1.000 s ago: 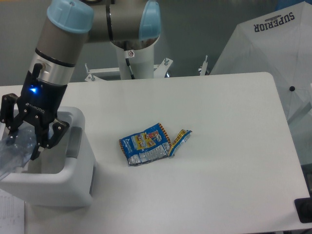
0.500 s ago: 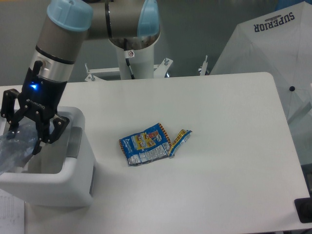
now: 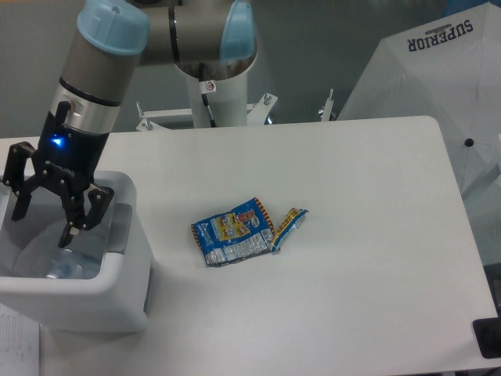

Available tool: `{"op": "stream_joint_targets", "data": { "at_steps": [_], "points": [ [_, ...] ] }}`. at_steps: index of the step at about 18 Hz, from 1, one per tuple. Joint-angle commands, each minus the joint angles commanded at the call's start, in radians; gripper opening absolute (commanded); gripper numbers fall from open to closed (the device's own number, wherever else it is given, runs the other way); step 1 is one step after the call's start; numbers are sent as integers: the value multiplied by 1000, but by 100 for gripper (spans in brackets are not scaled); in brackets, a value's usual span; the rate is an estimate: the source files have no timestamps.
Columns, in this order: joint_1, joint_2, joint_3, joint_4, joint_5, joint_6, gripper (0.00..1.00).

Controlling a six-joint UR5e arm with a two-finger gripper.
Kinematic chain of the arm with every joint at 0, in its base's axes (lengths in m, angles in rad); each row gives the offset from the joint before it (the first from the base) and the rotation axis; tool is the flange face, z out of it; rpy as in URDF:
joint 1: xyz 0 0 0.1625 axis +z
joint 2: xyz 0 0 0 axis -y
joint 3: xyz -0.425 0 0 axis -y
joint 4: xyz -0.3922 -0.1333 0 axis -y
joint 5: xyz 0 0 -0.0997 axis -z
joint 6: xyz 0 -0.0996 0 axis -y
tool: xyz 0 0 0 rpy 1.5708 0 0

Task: Place the trash in the trash can
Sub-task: 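Move the open gripper back over the snack wrapper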

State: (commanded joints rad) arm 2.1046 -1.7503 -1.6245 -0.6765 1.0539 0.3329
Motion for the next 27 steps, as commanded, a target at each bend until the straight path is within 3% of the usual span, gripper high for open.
{"op": "stream_joint_targets", "data": {
  "at_steps": [1,3,8,14,16,20,24,27],
  "points": [
    [2,12,2,0,-2,0,100],
    [14,43,-6,-2,0,-3,100],
    [188,97,-17,-5,0,-14,100],
    [360,84,-23,-6,6,2,100],
    [403,57,-43,-5,27,20,100],
    [458,46,-84,-5,46,104,100],
    [460,26,-121,-9,113,250,100],
    [459,14,-182,-9,164,345,100]
  ]
}}
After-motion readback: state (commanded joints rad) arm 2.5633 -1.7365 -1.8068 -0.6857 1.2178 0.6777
